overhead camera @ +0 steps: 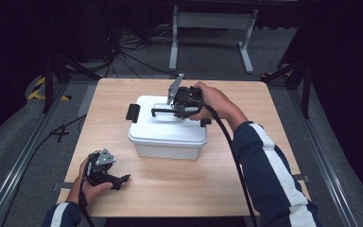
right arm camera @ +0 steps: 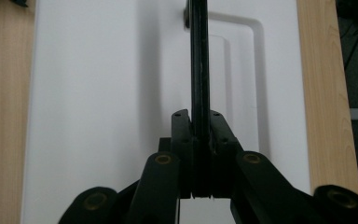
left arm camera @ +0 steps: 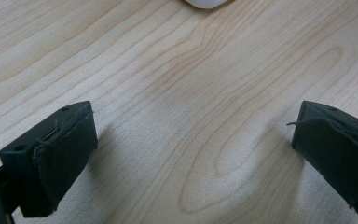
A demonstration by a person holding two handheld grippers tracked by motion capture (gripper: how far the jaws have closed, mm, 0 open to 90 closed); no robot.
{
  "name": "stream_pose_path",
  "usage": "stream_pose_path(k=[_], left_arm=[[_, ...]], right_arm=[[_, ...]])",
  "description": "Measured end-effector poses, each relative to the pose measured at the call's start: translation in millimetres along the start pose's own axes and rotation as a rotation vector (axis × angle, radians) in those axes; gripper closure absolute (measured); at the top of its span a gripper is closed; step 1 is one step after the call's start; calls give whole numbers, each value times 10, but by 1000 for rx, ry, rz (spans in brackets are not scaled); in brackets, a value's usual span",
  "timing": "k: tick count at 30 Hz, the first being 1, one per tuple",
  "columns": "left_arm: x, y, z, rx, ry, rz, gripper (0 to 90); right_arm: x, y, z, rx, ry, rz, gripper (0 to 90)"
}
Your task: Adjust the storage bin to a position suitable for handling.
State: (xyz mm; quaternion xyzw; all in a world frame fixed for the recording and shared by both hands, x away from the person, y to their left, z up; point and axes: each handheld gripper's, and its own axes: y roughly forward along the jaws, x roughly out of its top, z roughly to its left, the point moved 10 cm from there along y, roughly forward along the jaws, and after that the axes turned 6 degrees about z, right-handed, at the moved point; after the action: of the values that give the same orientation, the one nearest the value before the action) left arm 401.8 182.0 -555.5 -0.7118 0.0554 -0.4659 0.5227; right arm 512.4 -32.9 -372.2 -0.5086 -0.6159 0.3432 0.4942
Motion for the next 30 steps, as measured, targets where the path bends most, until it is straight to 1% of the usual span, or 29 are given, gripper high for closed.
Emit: stream_pose_path(k=[1, 3, 4, 6, 7, 8, 11, 12, 13, 16, 17, 18, 19, 21, 23, 24, 25, 26, 27, 28, 29, 30], left_arm=[[0, 0, 0, 0, 0, 0, 4], [0, 0, 1, 0, 1, 0, 4], [0, 0, 1, 0, 1, 0, 4], [0, 0, 0, 0, 0, 0, 4], [0, 0, 0, 0, 0, 0, 4], [0, 0, 0, 0, 0, 0, 4], [1, 0, 1, -1, 1, 0, 4], [2, 1, 2, -2, 2, 0, 4], [6, 2, 9, 1, 8, -2, 3], [6, 1, 12, 3, 9, -1, 3], [7, 2, 11, 2, 8, -2, 2], [7, 1, 12, 3, 9, -1, 2], [7, 1, 12, 3, 9, -1, 2], [6, 1, 11, 2, 8, -1, 3], [3, 1, 3, -3, 4, 1, 3], [8, 4, 7, 2, 3, -4, 3], [8, 4, 7, 2, 3, -4, 3], [9, 4, 8, 2, 6, -5, 3], [6, 4, 2, 0, 0, -4, 3], [9, 4, 9, 2, 6, -5, 3], [9, 5, 7, 3, 2, -6, 3], [9, 5, 7, 3, 2, -6, 3]], right_arm=[[0, -2, 6, 6, -12, 0, 844], [0, -8, -3, -1, -1, -8, 845], [0, -14, -8, -6, -10, -13, 844], [8, -29, -8, -1, -14, -24, 845], [6, -44, -4, -4, -22, -19, 846], [15, -55, -10, -6, -22, -29, 846], [5, -72, -14, 10, -16, -46, 845], [2, -78, -29, 2, -27, -45, 845], [2, -95, -40, -11, -25, -50, 846], [13, -118, -41, -6, -21, -87, 846], [6, -114, -43, -5, -19, -89, 846], [9, -119, -50, -16, -27, -91, 846], [14, -126, -41, -14, -31, -95, 846], [27, -163, -32, -19, -32, -112, 847], [26, -181, -34, -23, -29, -115, 847], [23, -215, -38, -26, -22, -129, 847], [23, -215, -38, -26, -22, -129, 847], [22, -229, -47, -33, -22, -137, 848], [13, -249, -50, -29, -28, -147, 847], [13, -249, -50, -29, -28, -147, 847], [4, -266, -58, -40, -25, -147, 848], [4, -266, -58, -40, -25, -147, 848]])
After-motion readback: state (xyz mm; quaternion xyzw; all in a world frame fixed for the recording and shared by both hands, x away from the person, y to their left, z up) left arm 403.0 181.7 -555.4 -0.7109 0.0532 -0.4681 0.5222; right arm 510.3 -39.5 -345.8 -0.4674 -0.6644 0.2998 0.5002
